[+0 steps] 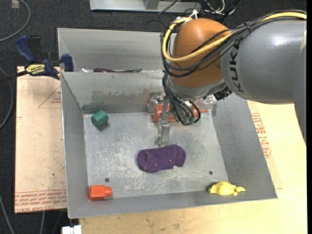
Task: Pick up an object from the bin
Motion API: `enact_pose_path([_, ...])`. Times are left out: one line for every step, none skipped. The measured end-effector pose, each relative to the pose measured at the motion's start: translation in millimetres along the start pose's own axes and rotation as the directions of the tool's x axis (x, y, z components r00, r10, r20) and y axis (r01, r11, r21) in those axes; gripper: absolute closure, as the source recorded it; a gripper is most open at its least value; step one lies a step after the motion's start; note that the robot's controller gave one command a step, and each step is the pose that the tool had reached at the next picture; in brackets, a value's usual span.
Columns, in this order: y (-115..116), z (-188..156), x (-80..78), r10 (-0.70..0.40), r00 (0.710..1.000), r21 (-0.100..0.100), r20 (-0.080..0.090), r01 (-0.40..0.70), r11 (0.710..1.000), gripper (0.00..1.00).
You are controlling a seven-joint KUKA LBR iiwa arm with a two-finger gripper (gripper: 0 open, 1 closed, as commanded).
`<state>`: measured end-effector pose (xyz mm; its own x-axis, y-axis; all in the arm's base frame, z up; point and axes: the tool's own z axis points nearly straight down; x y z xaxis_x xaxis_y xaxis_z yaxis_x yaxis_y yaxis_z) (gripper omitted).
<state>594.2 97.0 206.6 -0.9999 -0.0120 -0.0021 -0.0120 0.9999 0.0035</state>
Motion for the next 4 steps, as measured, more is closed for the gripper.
enact_pose_path([-32,43,39.4,0.039,0.999,0.002,0.001,-0.039,0.999,0.00])
enact_pose_path([-29,77,77.4,-0.014,1.000,0.000,0.000,0.014,1.000,0.00])
enact_pose_path([-44,136,43.7,-0.122,0.992,0.001,0.003,0.122,0.992,1.00])
enact_pose_path([-44,136,43.7,-0.122,0.992,0.001,0.003,0.122,0.992,1.00])
